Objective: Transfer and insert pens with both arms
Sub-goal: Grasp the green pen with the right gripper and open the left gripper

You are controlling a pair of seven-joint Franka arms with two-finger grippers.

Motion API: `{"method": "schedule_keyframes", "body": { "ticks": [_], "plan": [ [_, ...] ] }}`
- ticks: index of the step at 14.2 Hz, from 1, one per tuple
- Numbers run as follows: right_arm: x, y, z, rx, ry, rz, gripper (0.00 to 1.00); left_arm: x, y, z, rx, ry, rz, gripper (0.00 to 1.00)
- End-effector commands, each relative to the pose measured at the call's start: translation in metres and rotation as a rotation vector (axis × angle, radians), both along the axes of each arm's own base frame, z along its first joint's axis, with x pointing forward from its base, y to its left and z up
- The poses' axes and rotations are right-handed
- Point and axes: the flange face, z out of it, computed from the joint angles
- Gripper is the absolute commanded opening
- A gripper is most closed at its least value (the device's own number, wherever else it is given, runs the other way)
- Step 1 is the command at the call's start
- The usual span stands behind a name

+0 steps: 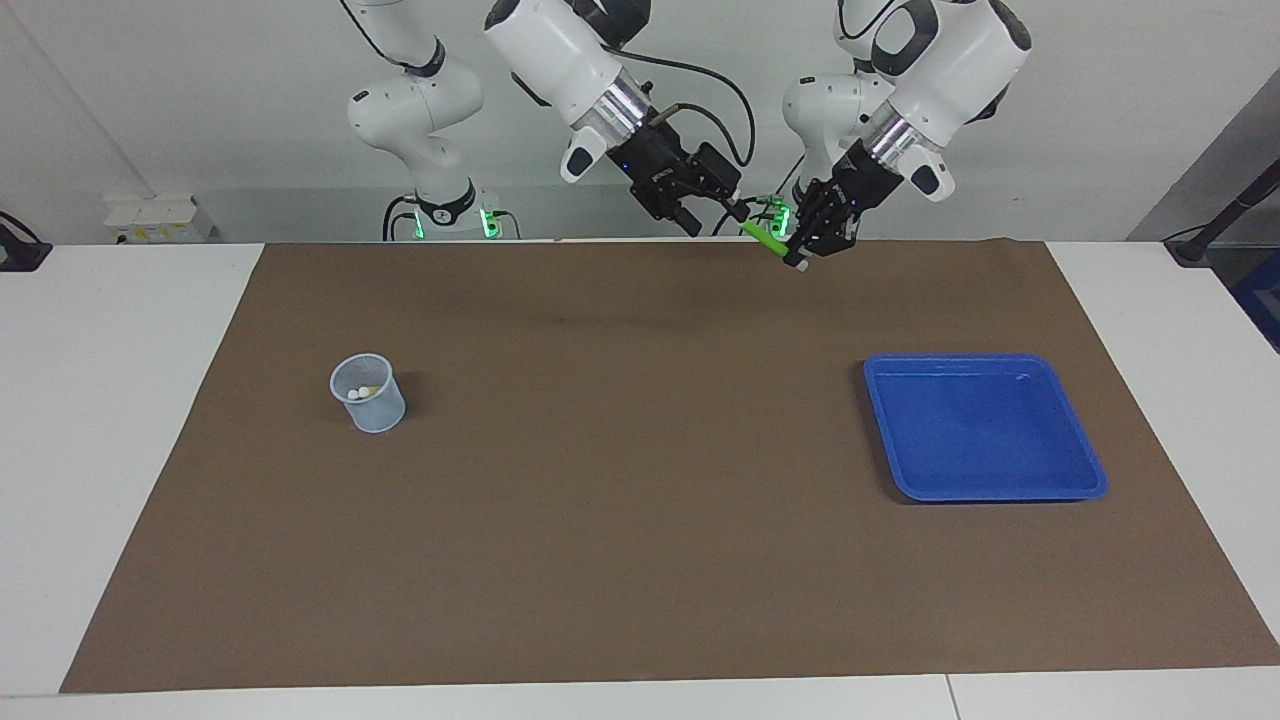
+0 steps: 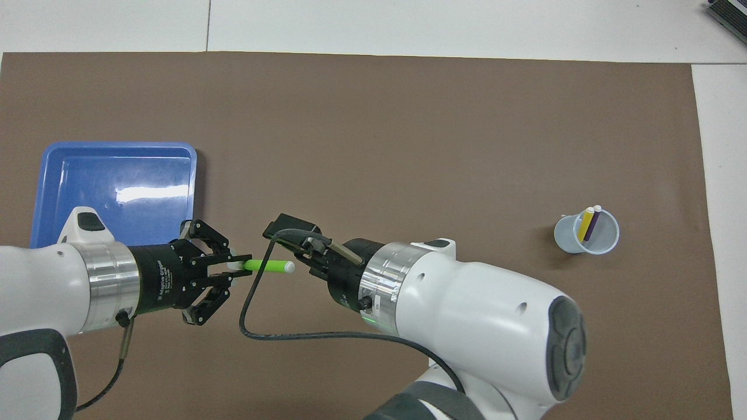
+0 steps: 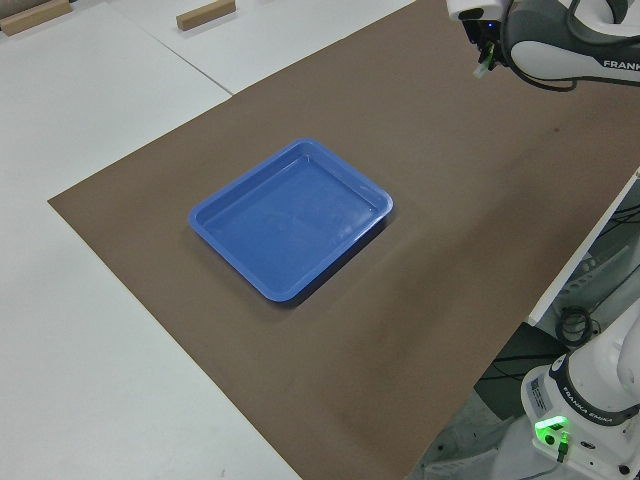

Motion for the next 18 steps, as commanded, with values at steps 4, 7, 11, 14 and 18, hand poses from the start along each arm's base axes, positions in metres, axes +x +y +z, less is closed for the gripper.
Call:
{"method": "schedule_keyframes", "body": {
  "ticks": [4,7,11,14,18],
  "plan": [
    [-0.0037,0.0208,-0.0023,0.041,0.009,-0.023,0.98,-0.0217,-0.0182,-0.0047,0.004,-0.024,0.045,0.00],
    [-0.0009,0.0172,-0.0054,0.027,0.013,-0.009,0.83,-0.0215,-0.0177,-0.0049,0.004,-0.023,0.046,0.00],
    [-0.0023,0.0161,-0.0068,0.019,0.001,0.006,0.50,-0.0214,-0.0176,-0.0047,0.004,-0.024,0.047,0.00],
    [-0.0030,0.0168,-0.0068,0.019,0.003,0.005,0.34,-0.0215,-0.0179,-0.0043,0.004,-0.023,0.045,0.00],
    [-0.0036,0.0175,-0.0068,0.020,0.004,0.006,0.07,-0.0208,-0.0158,-0.0049,0.004,-0.021,0.051,0.00]
  ]
}}
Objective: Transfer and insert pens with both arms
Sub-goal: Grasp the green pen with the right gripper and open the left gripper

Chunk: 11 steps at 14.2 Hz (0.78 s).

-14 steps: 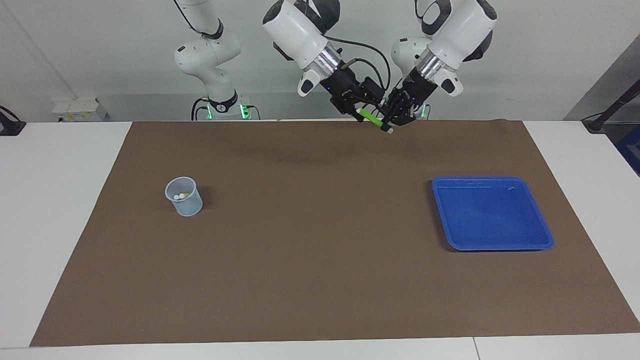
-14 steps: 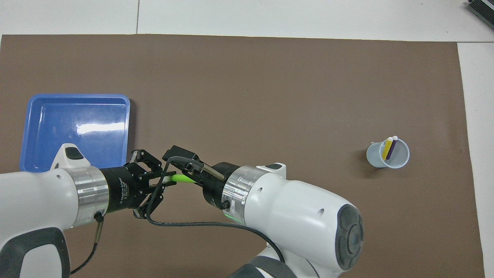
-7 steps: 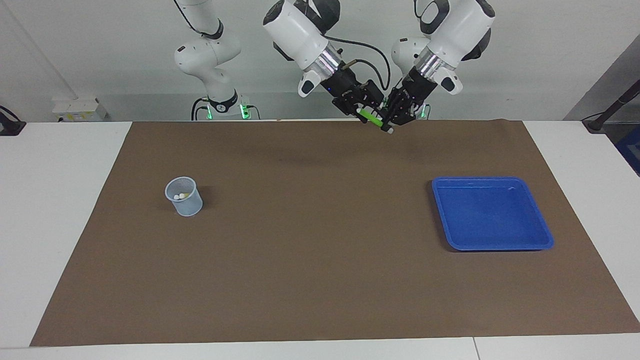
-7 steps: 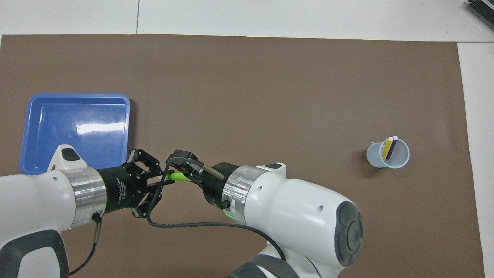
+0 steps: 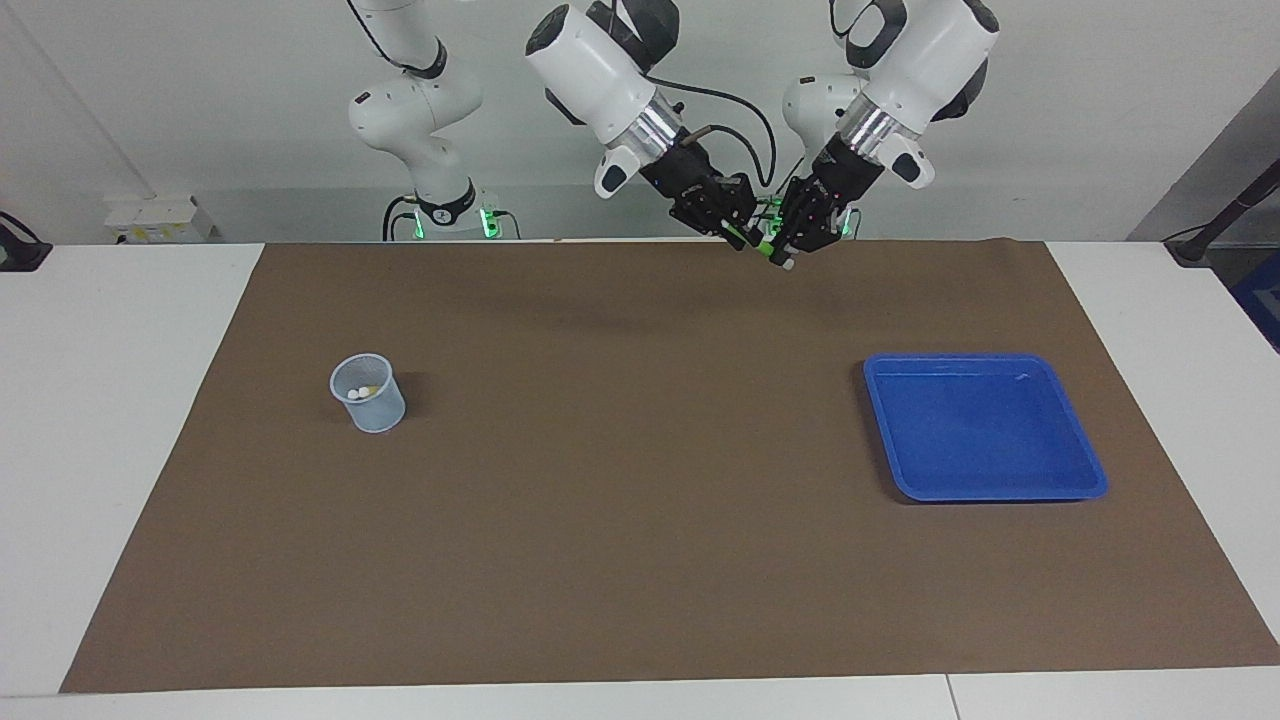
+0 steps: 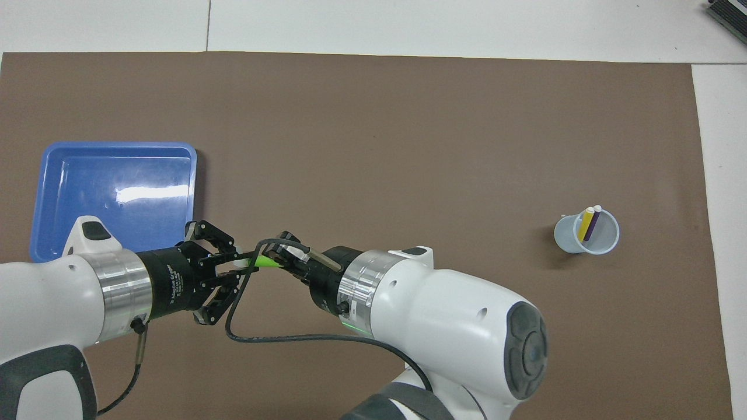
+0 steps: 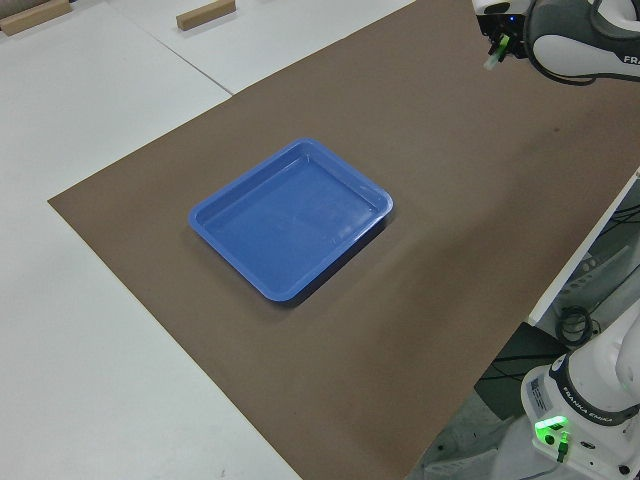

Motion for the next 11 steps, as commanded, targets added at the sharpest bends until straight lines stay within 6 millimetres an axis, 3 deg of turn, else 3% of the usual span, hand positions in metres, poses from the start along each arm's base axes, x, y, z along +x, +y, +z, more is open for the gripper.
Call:
{"method": "schedule_keyframes", "body": {
  "ticks": [1,8,9,10,11],
  "plan": [
    [-0.0003,0.0035,0.0114,0.028,-0.017,0.007,0.00,-0.0150,-0.0092,-0.0053,-0.002,0.021,-0.013,0.00],
    [0.0016,0.0014,0.0114,0.029,-0.016,0.002,0.00,-0.0162,-0.0096,-0.0065,0.003,0.024,-0.032,0.00],
    [0.0016,0.0014,0.0114,0.029,-0.016,0.002,0.00,-0.0155,-0.0085,-0.0057,0.002,0.023,-0.029,0.58],
    [0.0018,0.0017,0.0103,0.028,-0.014,0.003,0.00,-0.0144,-0.0066,-0.0055,0.002,0.021,-0.024,1.00],
    [0.0018,0.0011,0.0107,0.024,-0.019,0.010,0.00,-0.0144,-0.0066,-0.0055,0.002,0.021,-0.024,1.00]
  ]
}}
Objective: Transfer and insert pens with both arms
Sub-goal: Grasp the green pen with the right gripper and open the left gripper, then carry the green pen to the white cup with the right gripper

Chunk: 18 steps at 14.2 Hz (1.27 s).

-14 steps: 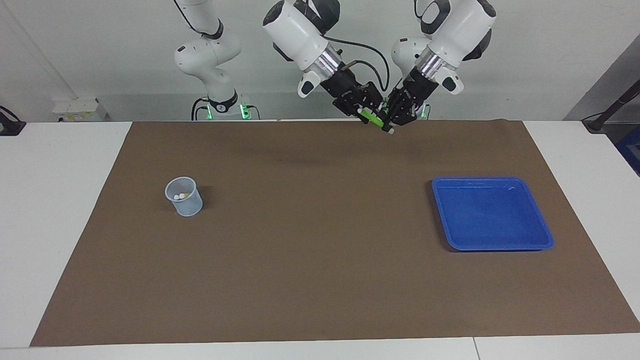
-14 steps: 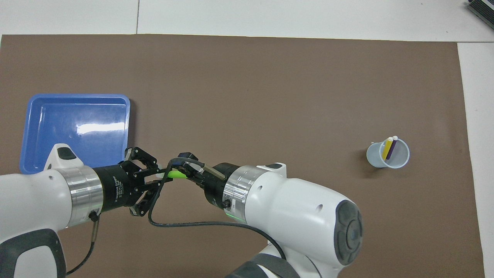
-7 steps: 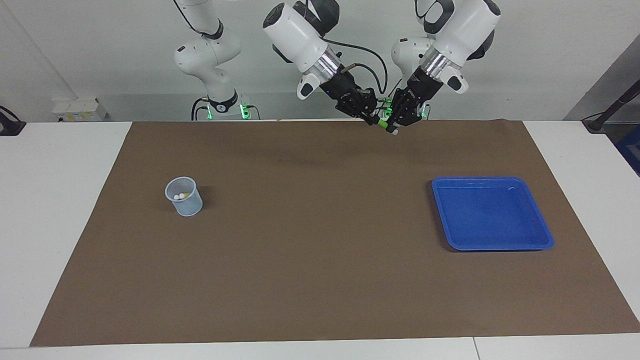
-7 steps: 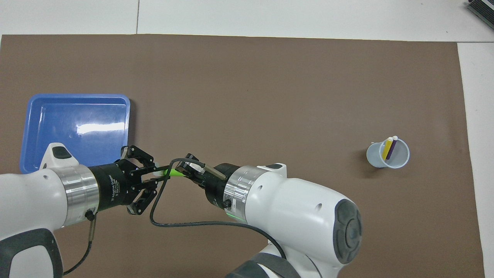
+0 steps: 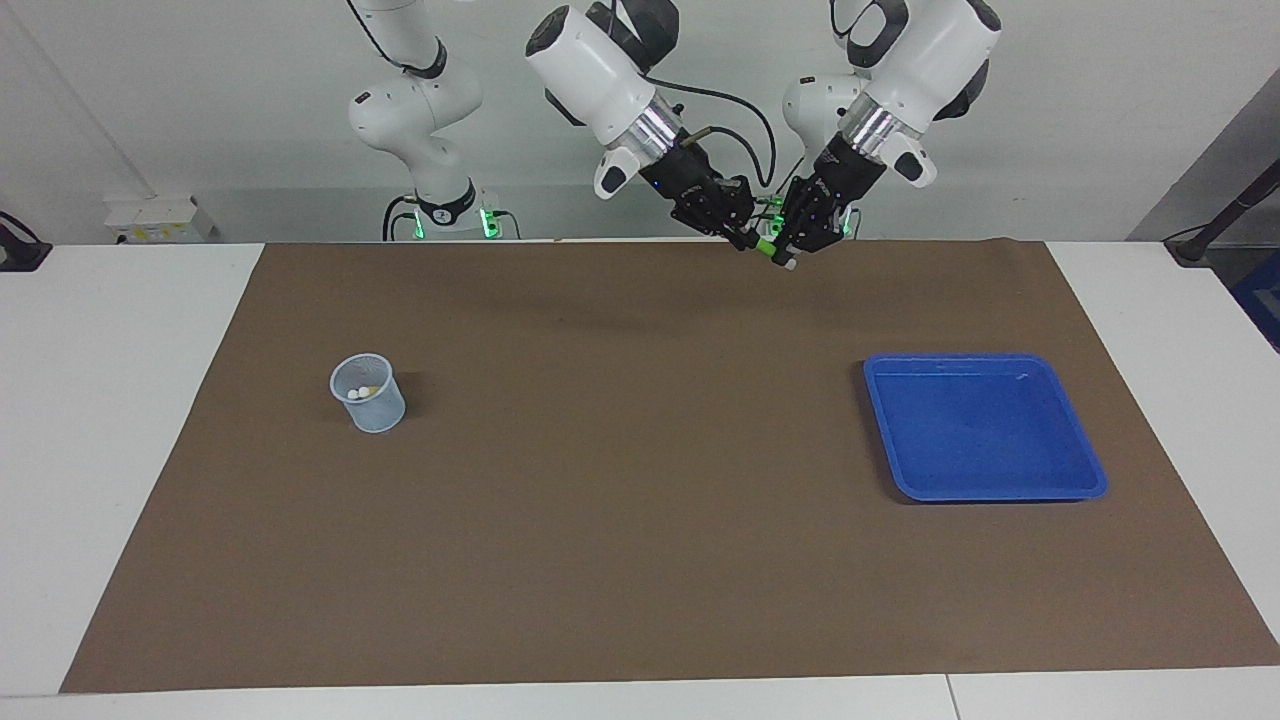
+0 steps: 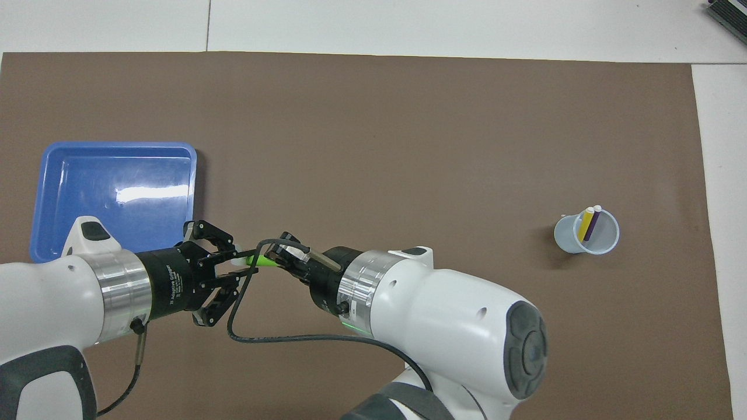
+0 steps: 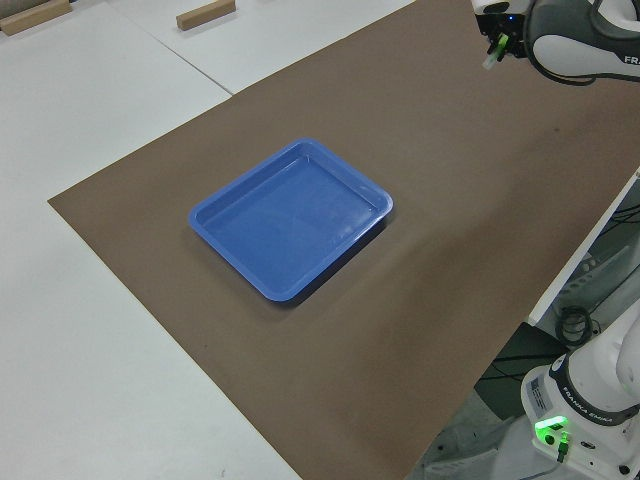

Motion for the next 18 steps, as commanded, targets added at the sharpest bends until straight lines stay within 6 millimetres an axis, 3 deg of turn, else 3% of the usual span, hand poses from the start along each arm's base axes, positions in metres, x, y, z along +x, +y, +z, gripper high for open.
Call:
{"method": "schedule_keyframes", "body": {
  "ticks": [1,8,11,15,18],
  "plan": [
    [0.002,-0.001,0.006,0.005,-0.013,0.037,0.00,-0.012,-0.003,-0.003,-0.004,0.013,-0.011,1.00],
    [0.037,-0.076,-0.013,-0.172,-0.095,0.416,0.00,-0.011,-0.001,-0.002,-0.004,0.009,-0.011,1.00],
    [0.056,-0.127,-0.023,-0.292,-0.133,0.595,0.00,-0.011,0.003,-0.005,0.016,-0.035,-0.123,1.00],
    [0.071,-0.188,-0.016,-0.437,-0.162,0.814,0.00,-0.013,0.033,-0.011,0.052,-0.073,-0.355,1.00],
    [0.073,-0.232,0.008,-0.557,-0.163,0.991,0.00,-0.011,0.068,-0.015,0.080,-0.142,-0.545,1.00]
  ]
}}
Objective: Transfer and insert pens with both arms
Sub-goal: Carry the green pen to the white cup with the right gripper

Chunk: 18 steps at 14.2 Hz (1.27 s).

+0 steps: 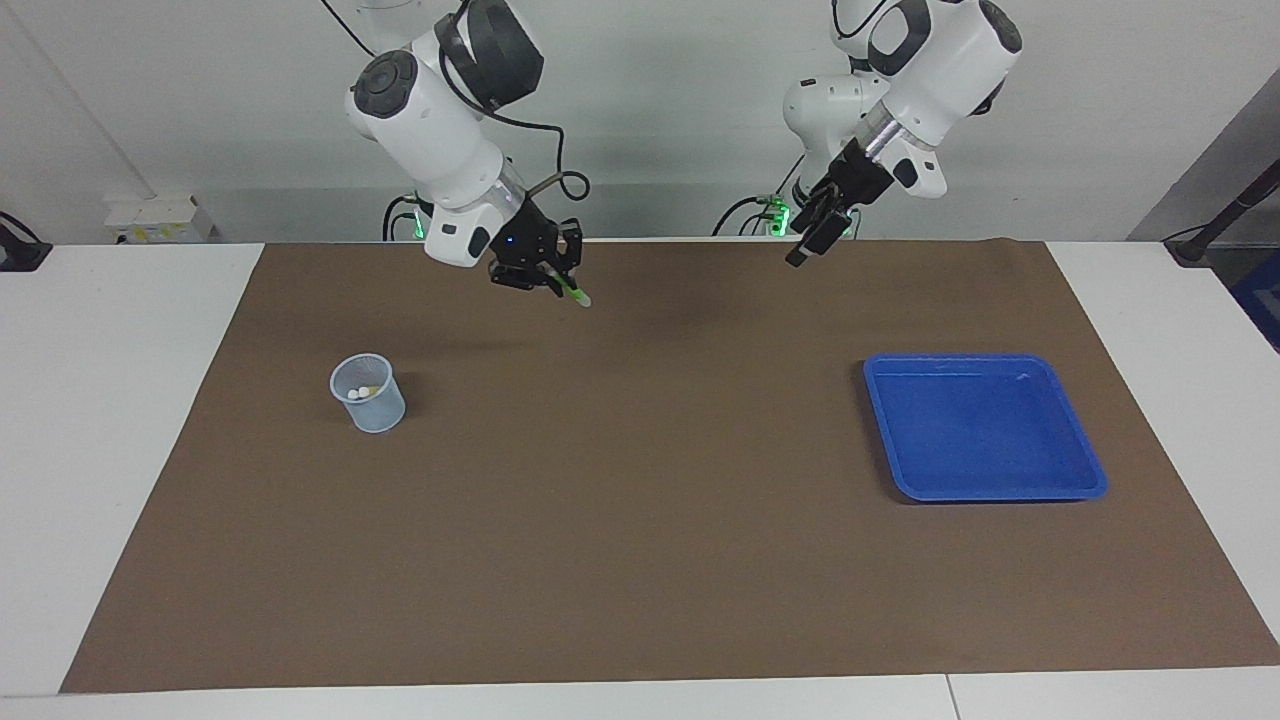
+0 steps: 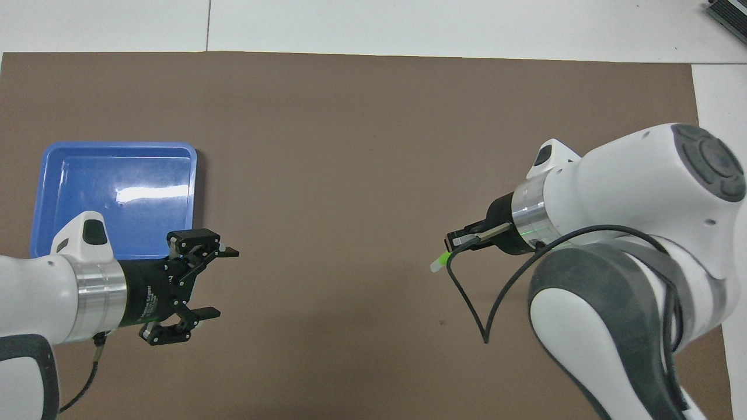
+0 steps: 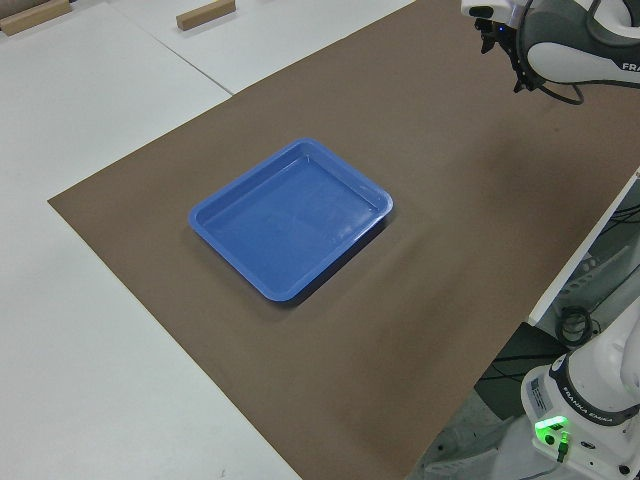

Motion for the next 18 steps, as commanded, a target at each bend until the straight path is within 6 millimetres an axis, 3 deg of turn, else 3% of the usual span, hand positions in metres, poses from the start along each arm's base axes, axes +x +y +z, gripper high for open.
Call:
{"method": "schedule_keyframes", "body": {
  "ticks": [1,6,9,13,18],
  "plan": [
    [-0.002,-0.039,0.031,-0.135,-0.020,0.170,0.00,-0.010,0.039,-0.001,0.043,-0.064,-0.193,1.00],
    [0.010,-0.100,0.035,-0.394,-0.093,0.500,0.00,-0.002,0.115,0.002,0.195,-0.175,-0.494,1.00],
    [0.018,-0.129,0.012,-0.399,-0.184,0.561,0.00,0.009,0.149,0.014,0.271,-0.233,-0.634,1.00],
    [0.020,-0.179,-0.015,-0.403,-0.249,0.607,0.00,0.032,0.163,0.036,0.364,-0.224,-0.740,1.00],
    [0.012,-0.185,-0.038,-0.397,-0.229,0.521,0.00,0.053,0.157,0.056,0.403,-0.238,-0.782,1.00]
  ]
}}
